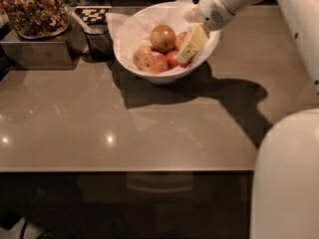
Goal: Pick apple from white bowl
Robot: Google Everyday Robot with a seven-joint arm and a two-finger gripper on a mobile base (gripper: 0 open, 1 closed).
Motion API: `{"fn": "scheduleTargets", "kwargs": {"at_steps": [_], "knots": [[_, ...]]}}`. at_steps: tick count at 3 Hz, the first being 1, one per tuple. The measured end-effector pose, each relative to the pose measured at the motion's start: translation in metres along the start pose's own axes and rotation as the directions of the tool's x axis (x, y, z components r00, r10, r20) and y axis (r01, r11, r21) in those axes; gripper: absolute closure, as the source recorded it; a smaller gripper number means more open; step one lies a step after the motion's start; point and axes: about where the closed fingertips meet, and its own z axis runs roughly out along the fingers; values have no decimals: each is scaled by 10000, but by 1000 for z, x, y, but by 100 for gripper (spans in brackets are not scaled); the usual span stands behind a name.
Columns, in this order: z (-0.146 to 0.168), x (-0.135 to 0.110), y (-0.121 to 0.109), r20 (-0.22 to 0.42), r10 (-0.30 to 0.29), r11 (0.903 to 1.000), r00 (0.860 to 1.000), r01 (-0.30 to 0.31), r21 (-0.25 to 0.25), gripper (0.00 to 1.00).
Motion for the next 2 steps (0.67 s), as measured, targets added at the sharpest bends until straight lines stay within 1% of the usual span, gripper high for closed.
{"fn": "scheduleTargets", "kwargs": {"at_steps": [1, 2], "knots": [[9, -3, -13, 105, -162, 9998, 9998, 163, -104, 0], [8, -4, -15, 145, -181, 9998, 9997, 182, -47, 19]]}}
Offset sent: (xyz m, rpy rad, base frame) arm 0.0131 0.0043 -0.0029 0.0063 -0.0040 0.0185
